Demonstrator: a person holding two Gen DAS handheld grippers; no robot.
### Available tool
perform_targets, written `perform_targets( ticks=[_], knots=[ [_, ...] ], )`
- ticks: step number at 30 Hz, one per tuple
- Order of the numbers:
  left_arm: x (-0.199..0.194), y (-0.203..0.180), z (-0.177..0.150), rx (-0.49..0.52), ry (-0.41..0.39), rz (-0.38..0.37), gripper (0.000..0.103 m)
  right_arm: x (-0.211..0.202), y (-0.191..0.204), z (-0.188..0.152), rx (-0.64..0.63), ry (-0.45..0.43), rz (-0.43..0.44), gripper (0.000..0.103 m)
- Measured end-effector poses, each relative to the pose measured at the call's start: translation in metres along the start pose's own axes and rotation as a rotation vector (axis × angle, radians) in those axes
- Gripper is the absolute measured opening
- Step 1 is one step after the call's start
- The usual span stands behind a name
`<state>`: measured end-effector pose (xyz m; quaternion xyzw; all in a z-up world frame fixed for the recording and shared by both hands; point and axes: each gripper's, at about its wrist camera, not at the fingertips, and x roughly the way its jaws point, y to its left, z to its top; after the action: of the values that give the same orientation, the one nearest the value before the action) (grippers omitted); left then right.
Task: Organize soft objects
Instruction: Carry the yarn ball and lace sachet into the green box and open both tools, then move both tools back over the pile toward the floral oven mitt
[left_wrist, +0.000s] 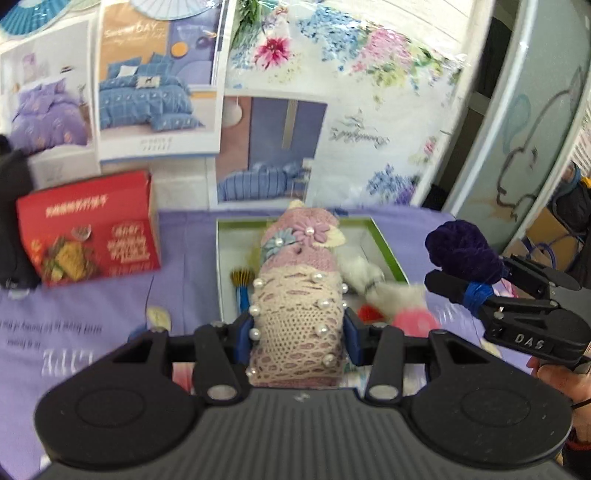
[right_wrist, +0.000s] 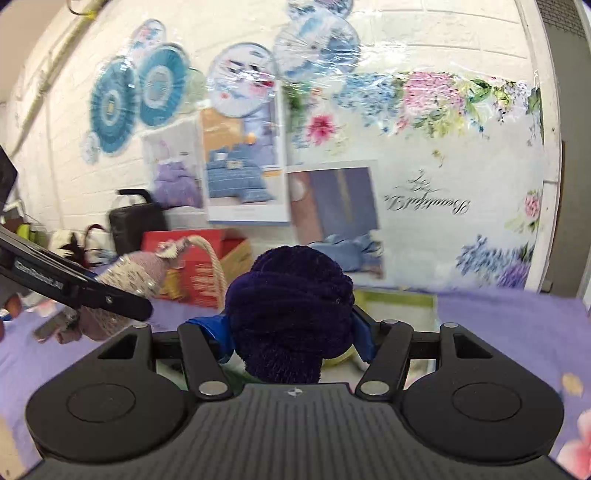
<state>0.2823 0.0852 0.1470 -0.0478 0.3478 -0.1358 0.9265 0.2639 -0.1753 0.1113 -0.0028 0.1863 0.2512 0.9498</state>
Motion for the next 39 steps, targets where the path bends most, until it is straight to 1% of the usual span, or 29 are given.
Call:
perform_targets(
  ticks=[2,5,6,7,8,9,10,12,15,18,22,26,29,32,36,39],
  knots=[
    [0.026,-0.002,0.027,0.003,0.007,0.013,0.046,0.028,-0.018,0.012,-0.006,0.030,-0.030,0.048],
    [0.069,-0.005,0.054,0.013,0.048,0.030,0.048,0.071,-0.045,0.016,0.030,0.112,-0.034,0.050],
    [0.082,-0.006,0.060,0.019,0.063,0.049,0.056,0.085,-0.053,0.014,0.053,0.148,-0.025,0.050],
    [0.094,-0.006,0.064,0.020,0.074,0.081,0.062,0.098,-0.058,0.011,0.077,0.184,-0.011,0.050],
    [0.104,-0.006,0.066,0.023,0.080,0.115,0.086,0.108,-0.063,0.008,0.093,0.208,-0.004,0.050],
    [0.110,-0.006,0.068,0.032,0.075,0.146,0.102,0.116,-0.066,0.004,0.097,0.219,-0.008,0.050],
    [0.113,-0.004,0.069,0.038,0.054,0.167,0.101,0.121,-0.068,0.003,0.098,0.213,-0.023,0.050],
    [0.113,-0.001,0.070,0.043,0.030,0.179,0.101,0.123,-0.071,0.002,0.110,0.186,-0.023,0.051],
    [0.111,0.005,0.074,0.029,0.022,0.177,0.101,0.121,-0.074,0.006,0.133,0.151,-0.004,0.051],
    [0.105,0.005,0.072,0.042,0.014,0.190,0.101,0.119,-0.074,0.012,0.132,0.133,0.000,0.051],
    [0.089,0.000,0.062,0.063,0.008,0.194,0.101,0.102,-0.064,0.016,0.092,0.120,-0.017,0.051],
    [0.061,-0.008,0.044,0.085,-0.010,0.183,0.101,0.067,-0.053,0.015,0.051,0.113,-0.041,0.052],
    [0.035,-0.014,0.026,0.093,-0.020,0.170,0.102,0.034,-0.044,0.010,0.037,0.110,-0.054,0.052],
    [0.009,-0.020,-0.001,0.100,-0.028,0.142,0.102,-0.006,-0.034,-0.005,0.040,0.099,-0.063,0.052],
    [-0.014,-0.027,-0.047,0.112,-0.010,0.114,0.102,-0.050,-0.011,-0.041,0.042,0.102,-0.060,0.052],
    [-0.019,-0.030,-0.088,0.115,0.032,0.104,0.102,-0.071,0.009,-0.076,0.046,0.125,-0.060,0.053]
  ],
)
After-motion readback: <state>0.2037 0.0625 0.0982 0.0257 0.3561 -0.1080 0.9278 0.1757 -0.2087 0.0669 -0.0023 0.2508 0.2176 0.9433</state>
